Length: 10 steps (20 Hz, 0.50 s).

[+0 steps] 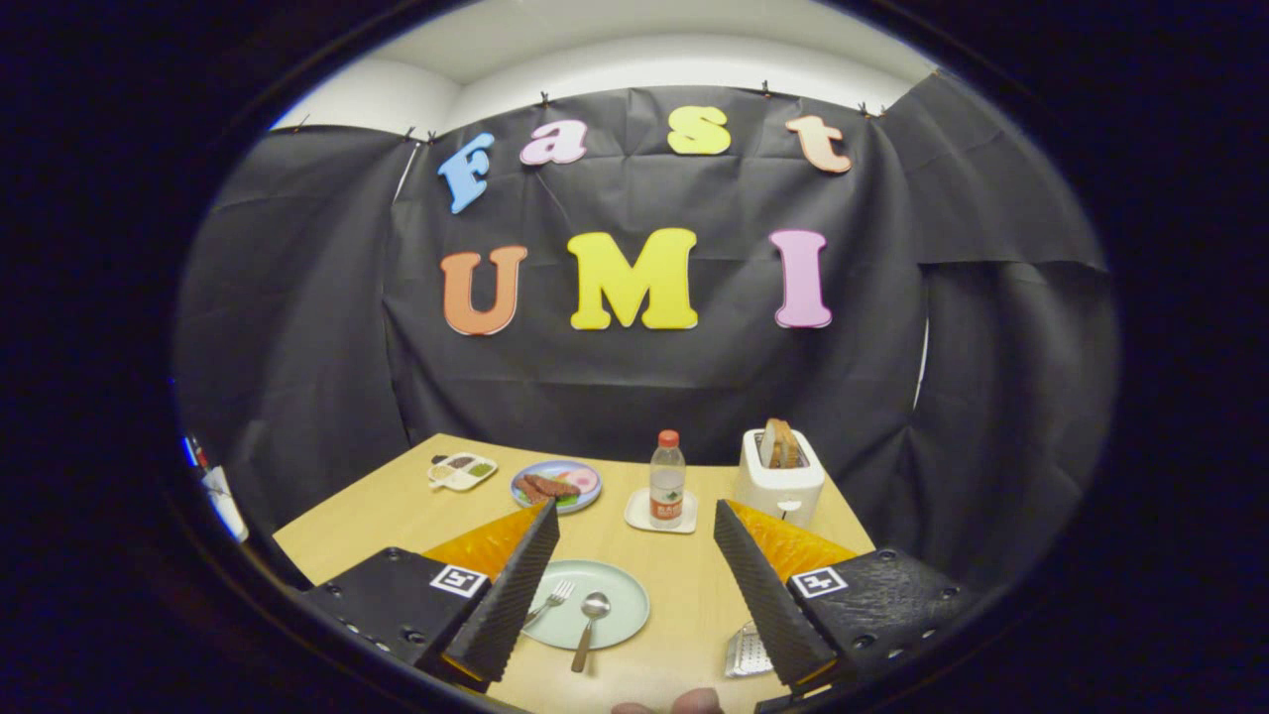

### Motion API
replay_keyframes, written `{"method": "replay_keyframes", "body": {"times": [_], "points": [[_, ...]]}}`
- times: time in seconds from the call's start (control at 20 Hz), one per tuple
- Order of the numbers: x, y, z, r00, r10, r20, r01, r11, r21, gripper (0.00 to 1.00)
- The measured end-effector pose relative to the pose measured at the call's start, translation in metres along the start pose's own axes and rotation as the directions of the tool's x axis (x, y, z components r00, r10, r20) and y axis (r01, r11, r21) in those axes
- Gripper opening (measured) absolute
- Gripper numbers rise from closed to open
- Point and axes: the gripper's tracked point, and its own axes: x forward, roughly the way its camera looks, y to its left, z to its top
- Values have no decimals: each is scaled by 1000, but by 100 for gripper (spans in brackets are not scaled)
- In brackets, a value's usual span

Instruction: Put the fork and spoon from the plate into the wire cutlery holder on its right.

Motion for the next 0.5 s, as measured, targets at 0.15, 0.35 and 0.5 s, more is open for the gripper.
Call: {"method": "replay_keyframes", "body": {"times": [0.15,0.35,0.5], "points": [[16,13,-34,996,13,-93,-14,1000,-10,95],[38,25,-85,975,1,-223,-3,1000,-6,95],[55,35,-125,951,-9,-309,5,1000,-13,95]]}}
